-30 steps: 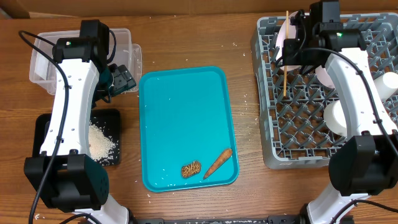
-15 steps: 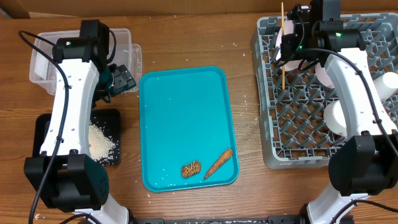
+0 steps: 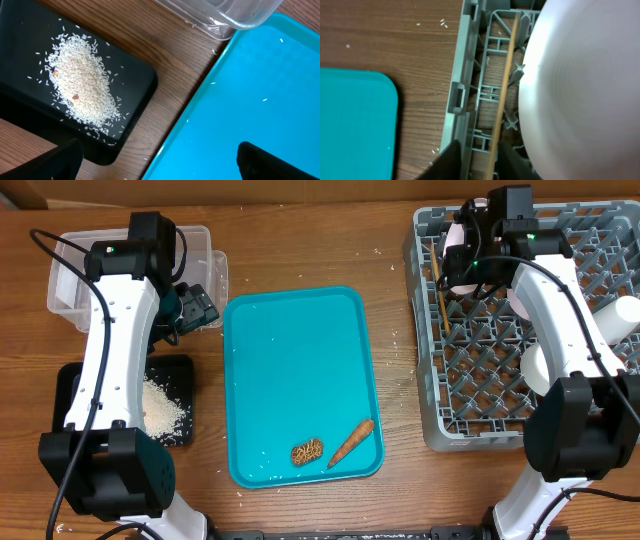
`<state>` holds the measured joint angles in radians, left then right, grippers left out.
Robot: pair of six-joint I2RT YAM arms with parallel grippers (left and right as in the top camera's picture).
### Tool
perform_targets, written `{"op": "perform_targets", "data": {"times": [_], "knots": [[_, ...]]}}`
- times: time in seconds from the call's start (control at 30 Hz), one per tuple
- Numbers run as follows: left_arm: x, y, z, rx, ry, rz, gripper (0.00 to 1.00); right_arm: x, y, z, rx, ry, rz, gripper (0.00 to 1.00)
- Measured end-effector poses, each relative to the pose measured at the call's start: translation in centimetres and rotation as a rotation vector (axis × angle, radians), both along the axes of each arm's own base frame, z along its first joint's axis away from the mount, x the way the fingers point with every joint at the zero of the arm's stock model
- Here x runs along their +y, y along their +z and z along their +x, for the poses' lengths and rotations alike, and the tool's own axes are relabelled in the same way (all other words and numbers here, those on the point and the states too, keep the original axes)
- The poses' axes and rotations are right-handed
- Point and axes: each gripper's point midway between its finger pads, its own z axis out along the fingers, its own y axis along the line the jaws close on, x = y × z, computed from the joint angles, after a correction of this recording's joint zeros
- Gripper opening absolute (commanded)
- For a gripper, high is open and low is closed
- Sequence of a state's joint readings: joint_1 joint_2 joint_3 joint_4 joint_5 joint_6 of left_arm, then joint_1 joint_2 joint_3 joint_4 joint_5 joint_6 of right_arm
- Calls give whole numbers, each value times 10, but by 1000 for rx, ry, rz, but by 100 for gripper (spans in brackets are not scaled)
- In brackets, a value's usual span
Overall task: Sort waste into correct bins and load items into the dishwasher
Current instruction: 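Release the stick and retract the right gripper to rest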
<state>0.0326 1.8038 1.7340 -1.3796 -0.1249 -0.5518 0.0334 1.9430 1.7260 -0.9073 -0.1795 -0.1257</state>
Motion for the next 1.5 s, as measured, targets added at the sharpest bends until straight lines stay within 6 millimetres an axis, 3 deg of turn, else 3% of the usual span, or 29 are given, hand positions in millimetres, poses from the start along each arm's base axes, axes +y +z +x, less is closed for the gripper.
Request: {"op": "perform_targets", "data": {"times": [0.33, 0.5, 0.7, 0.73, 0.77, 0.8, 0.97, 1.07, 1.13, 1.27, 1.5], "knots": [[0, 0, 0, 0, 0, 0, 100, 0, -3, -18, 96, -63, 33, 36], [0, 0, 0, 0, 0, 0, 100, 0, 22, -34, 138, -136, 69, 41], [0, 0, 0, 0, 0, 0, 100, 0, 83, -91, 151, -208, 113, 52], [0, 0, 0, 0, 0, 0, 100, -1, 92, -100, 146, -218, 120, 60], [0, 0, 0, 0, 0, 0, 100, -1, 109, -116, 137, -242, 134, 75], [0, 0, 0, -1, 0, 0, 100, -2, 121, -134, 144, -268, 145, 78], [0, 0, 0, 0, 0, 0, 100, -12, 136, -185, 200, -351, 118, 86], [0, 0, 0, 0, 0, 0, 100, -18, 145, -205, 195, -390, 102, 88], [0, 0, 0, 0, 0, 0, 100, -25, 154, -220, 167, -425, 83, 100], [0, 0, 0, 0, 0, 0, 100, -38, 174, -239, 74, -478, 64, 100], [0, 0, 0, 0, 0, 0, 100, -88, 195, -264, -34, -703, 52, 100]]}}
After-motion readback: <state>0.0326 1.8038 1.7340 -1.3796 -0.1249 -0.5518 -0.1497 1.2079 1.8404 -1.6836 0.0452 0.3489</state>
